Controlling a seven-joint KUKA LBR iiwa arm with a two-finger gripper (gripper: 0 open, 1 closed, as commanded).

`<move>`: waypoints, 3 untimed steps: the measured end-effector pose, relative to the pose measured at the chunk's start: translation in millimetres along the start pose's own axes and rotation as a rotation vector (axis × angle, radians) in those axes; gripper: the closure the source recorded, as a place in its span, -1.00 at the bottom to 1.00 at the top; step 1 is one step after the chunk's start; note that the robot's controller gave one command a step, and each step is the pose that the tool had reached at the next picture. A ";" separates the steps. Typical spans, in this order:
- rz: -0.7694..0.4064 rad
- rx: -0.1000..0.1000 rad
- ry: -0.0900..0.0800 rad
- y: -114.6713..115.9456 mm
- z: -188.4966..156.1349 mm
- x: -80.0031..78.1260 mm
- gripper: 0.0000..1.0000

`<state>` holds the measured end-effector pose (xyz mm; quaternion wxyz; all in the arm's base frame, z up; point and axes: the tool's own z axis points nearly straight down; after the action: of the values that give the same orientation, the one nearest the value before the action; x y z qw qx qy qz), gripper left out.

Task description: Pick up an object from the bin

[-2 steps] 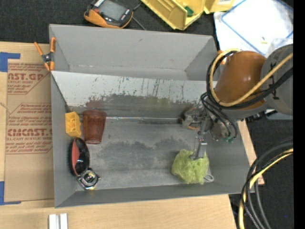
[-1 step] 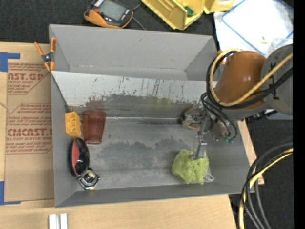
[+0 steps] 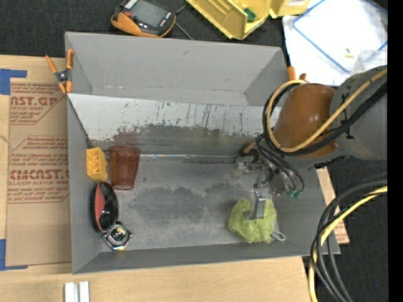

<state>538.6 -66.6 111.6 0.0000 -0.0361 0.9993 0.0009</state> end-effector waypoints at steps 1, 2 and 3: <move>0.198 0.001 -0.007 25.1 -0.8 9.9 -1.00; 0.078 0.002 -0.010 -9.1 -92.3 -13.7 -1.00; 0.012 0.000 -0.005 -32.1 7.9 12.8 -1.00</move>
Offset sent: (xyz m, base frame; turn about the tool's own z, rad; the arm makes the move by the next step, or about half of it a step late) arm 0.0128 -0.0084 0.0885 0.0796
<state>528.1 -99.5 103.7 0.0023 -0.0301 0.9995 0.0009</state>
